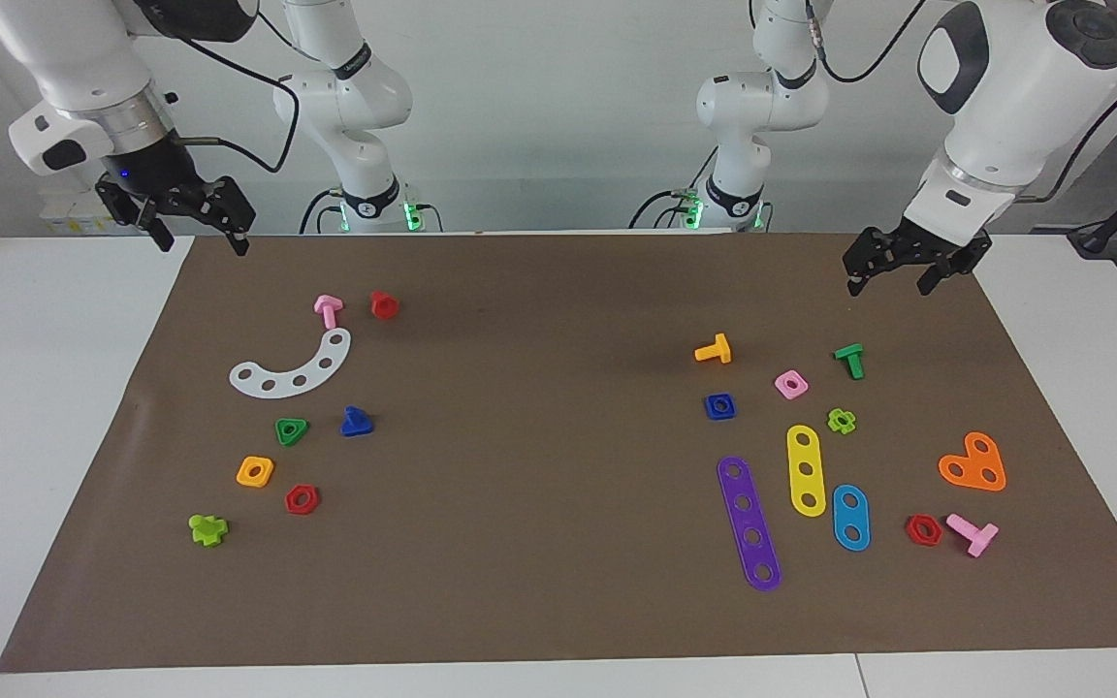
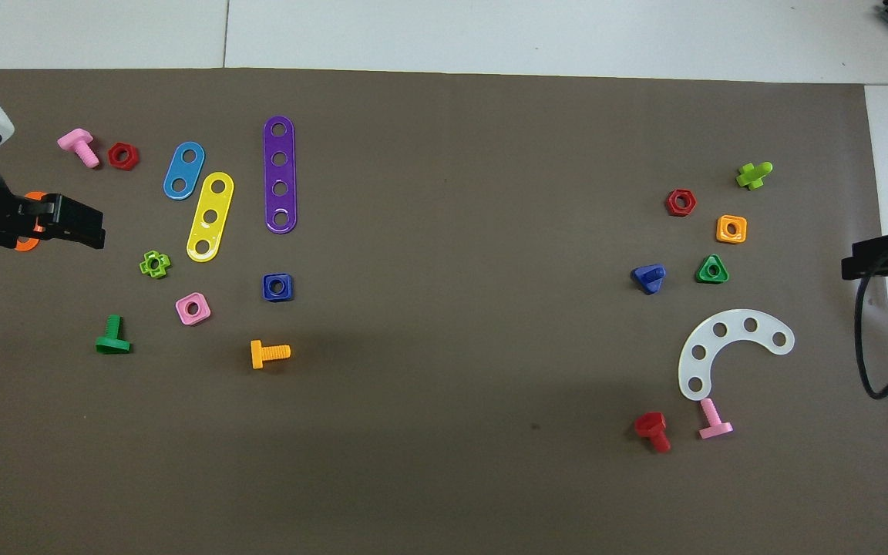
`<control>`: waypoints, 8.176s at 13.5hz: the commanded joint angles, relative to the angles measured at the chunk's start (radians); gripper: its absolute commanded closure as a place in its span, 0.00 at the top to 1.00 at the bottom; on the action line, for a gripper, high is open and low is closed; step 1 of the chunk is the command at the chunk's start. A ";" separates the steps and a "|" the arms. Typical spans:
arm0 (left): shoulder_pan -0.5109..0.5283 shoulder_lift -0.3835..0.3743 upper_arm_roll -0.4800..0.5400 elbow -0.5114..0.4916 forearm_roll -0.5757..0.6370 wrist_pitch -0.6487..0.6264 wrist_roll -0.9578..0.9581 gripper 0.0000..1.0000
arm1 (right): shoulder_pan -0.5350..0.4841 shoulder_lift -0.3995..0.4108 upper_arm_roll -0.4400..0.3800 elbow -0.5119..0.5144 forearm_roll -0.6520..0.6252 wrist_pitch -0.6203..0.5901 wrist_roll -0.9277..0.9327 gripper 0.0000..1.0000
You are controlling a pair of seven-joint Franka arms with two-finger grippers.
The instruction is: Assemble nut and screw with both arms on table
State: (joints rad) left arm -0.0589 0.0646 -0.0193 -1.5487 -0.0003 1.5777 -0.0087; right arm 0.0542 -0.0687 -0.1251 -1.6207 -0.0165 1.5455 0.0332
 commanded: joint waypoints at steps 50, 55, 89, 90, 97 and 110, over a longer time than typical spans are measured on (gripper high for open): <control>0.001 0.001 -0.005 0.009 0.006 0.024 0.004 1.00 | 0.154 0.303 0.010 -0.464 0.081 0.857 -0.156 0.00; -0.009 0.000 -0.005 0.006 0.006 0.019 -0.004 1.00 | 0.298 0.319 0.012 -0.221 0.079 0.662 0.123 0.00; -0.231 0.216 -0.010 -0.502 -0.009 0.749 -0.380 0.69 | 0.207 0.271 0.005 0.116 0.066 0.294 0.251 1.00; -0.231 0.215 -0.010 -0.508 -0.004 0.749 -0.370 0.67 | 0.172 0.247 0.005 0.117 0.064 0.257 0.207 1.00; -0.229 0.210 -0.008 -0.502 -0.001 0.685 -0.300 0.54 | -0.048 0.138 0.004 0.114 0.064 -0.056 -0.007 1.00; -0.424 0.449 -0.008 0.022 -0.098 0.504 -0.437 0.15 | -0.017 0.038 0.018 0.028 0.027 -0.007 0.013 1.00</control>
State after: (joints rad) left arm -0.4396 0.4206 -0.0473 -1.6538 -0.0703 2.1210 -0.4000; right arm 0.0324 0.0128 -0.1129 -1.5324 0.0273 1.5098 0.0324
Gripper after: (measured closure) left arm 0.537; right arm 0.000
